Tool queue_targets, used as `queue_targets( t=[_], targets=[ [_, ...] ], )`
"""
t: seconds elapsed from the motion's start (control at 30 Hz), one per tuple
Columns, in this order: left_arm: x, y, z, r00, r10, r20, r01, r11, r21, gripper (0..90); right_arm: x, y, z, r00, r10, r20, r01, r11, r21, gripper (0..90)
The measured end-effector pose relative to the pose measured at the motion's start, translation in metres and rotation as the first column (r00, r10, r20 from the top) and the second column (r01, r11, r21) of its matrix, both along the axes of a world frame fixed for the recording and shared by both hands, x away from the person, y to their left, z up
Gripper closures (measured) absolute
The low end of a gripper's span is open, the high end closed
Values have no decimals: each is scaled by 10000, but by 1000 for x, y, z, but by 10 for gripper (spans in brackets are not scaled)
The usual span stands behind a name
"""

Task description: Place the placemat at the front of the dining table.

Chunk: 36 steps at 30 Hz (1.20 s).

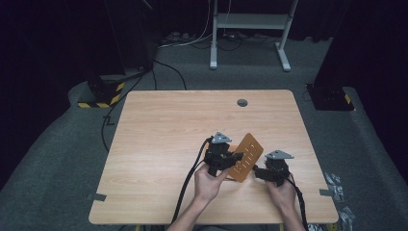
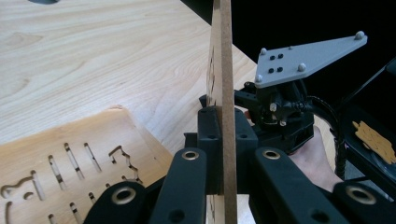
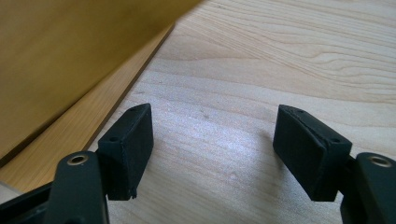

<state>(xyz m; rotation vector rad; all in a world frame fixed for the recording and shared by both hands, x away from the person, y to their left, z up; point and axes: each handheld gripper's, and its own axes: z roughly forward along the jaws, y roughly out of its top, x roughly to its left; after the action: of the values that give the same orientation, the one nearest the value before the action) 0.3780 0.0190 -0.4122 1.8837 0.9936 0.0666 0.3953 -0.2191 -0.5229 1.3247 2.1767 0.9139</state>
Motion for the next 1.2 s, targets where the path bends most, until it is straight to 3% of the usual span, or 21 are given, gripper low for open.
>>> queue_targets(
  t=[0.5, 0.7, 0.87, 1.03, 1.13, 1.2],
  targets=[
    [0, 20, 14, 9968, 457, 652, -474, 9985, 260, 861, 0, 0, 0, 10000, 28, -44, -28, 10000, 9, 286],
    [1, 29, 15, 9956, 594, 723, -618, 9976, 322, 861, 0, 0, 0, 10000, 80, -29, -80, 10000, -23, 282],
    [-1, 34, 16, 9928, 634, 1014, -699, 9956, 617, 862, 0, 0, 0, 10000, 82, -38, -82, 10000, -28, 282],
    [1, 43, 17, 9933, 737, 895, -789, 9953, 566, 862, 0, -1, 0, 9999, 120, -15, -120, 9999, -47, 282],
    [4, 53, 17, 9955, 720, 618, -736, 9970, 241, 862, 0, 0, 0, 9999, 91, -58, -91, 10000, -19, 282],
    [5, 64, 18, 9939, 870, 675, -881, 9960, 134, 861, 0, 0, 0, 9999, 98, -51, -98, 9999, -24, 282]
  ],
)
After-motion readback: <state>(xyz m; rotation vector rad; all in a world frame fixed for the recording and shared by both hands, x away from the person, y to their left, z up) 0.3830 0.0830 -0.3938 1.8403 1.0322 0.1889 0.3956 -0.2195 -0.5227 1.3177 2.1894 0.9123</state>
